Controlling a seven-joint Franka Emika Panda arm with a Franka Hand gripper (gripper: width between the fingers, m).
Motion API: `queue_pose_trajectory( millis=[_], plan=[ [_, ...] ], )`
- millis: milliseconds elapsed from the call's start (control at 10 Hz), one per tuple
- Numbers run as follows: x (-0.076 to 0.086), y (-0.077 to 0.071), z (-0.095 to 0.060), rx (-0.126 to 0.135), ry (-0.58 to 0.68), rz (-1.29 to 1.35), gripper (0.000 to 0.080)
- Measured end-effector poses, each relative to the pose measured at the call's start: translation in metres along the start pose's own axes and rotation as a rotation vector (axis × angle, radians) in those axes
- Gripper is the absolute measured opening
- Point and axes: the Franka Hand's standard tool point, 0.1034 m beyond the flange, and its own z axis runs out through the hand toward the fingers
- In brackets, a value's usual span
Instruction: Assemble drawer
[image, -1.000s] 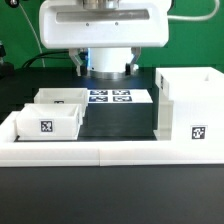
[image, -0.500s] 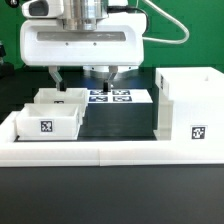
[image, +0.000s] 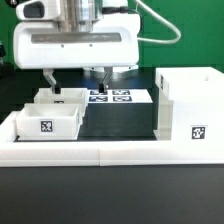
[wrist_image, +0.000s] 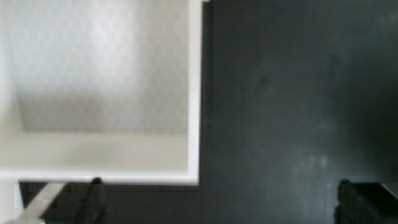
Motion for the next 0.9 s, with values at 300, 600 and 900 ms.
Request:
queue_pose_trajectory(
  millis=[300, 600, 900],
  plan=[
    [-0.016, 0.001, 0.021, -0.009, -0.004, 0.005, 0.0649],
    [-0.025, 0.005, 0.04, -0.013, -0.023, -0.014, 0.0649],
    [-0.03, 0.008, 0.058, -0.022, -0.024, -0.007, 0.0649]
  ],
)
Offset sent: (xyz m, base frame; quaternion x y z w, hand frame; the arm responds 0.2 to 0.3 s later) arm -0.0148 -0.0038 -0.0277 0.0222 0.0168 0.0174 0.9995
